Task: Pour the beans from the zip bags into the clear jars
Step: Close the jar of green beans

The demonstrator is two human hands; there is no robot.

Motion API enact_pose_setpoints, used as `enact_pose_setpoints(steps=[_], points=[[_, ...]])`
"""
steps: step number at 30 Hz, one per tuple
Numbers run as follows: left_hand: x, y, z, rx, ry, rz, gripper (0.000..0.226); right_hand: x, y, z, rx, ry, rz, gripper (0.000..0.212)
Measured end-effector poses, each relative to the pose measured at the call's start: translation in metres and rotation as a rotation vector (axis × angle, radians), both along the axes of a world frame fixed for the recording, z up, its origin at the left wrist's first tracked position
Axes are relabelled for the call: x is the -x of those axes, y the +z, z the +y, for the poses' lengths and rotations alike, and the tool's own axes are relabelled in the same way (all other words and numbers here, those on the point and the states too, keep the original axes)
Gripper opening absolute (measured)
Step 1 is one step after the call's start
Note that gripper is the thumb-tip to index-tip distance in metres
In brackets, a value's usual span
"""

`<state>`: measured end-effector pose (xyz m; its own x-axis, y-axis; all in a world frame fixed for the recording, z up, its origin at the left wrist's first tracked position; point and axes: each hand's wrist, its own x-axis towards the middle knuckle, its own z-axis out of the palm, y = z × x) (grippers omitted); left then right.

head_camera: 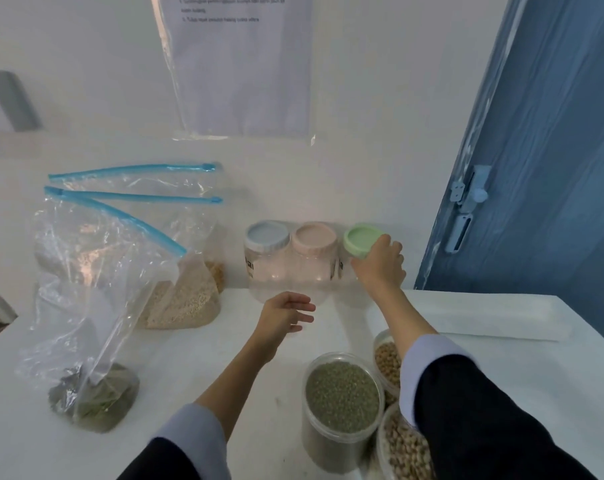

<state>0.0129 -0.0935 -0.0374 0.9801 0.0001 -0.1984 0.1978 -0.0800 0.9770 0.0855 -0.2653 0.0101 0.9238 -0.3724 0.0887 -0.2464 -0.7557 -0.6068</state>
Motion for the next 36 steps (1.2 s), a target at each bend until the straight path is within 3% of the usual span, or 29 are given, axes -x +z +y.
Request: enact_pose_setpoints(steps=[5,12,17,20,22,26,28,30,33,36], points=[[0.001,-0.004,-0.014,-0.036,0.0,0.024,0.032,0.005,0.006,0.003,-0.014,-0.059,0.029,0.052],[0.011,0.002,-0.016,-0.111,-0.07,-0.134,0.037,0.042,0.02,0.042,-0.002,-0.087,0.094,0.051],[0.036,0.002,-0.004,-0.102,-0.064,-0.266,0.08,0.088,0.035,0.08,0.149,0.153,0.207,0.066],[0.05,-0.001,0.022,-0.054,0.098,-0.341,0.097,0.109,0.036,0.109,0.134,0.344,0.203,0.074],[0.064,-0.003,0.044,-0.072,0.132,-0.393,0.084,0.12,0.033,0.132,0.071,0.426,0.19,0.087],[0.096,-0.013,0.079,-0.372,0.215,-0.572,0.059,0.146,0.021,0.178,0.127,0.53,0.072,0.095],[0.112,-0.013,0.087,-0.383,0.238,-0.655,0.018,0.158,0.012,0.193,0.186,0.566,-0.031,0.094],[0.126,-0.01,0.099,-0.35,0.202,-0.593,0.021,0.166,0.004,0.201,0.151,0.562,-0.129,0.092],[0.129,-0.022,0.114,-0.298,0.342,-0.461,0.075,0.173,-0.001,0.21,0.11,0.61,-0.195,0.08],[0.138,-0.016,0.136,-0.22,0.275,-0.403,0.092,0.173,0.007,0.207,0.028,0.803,-0.167,0.07]])
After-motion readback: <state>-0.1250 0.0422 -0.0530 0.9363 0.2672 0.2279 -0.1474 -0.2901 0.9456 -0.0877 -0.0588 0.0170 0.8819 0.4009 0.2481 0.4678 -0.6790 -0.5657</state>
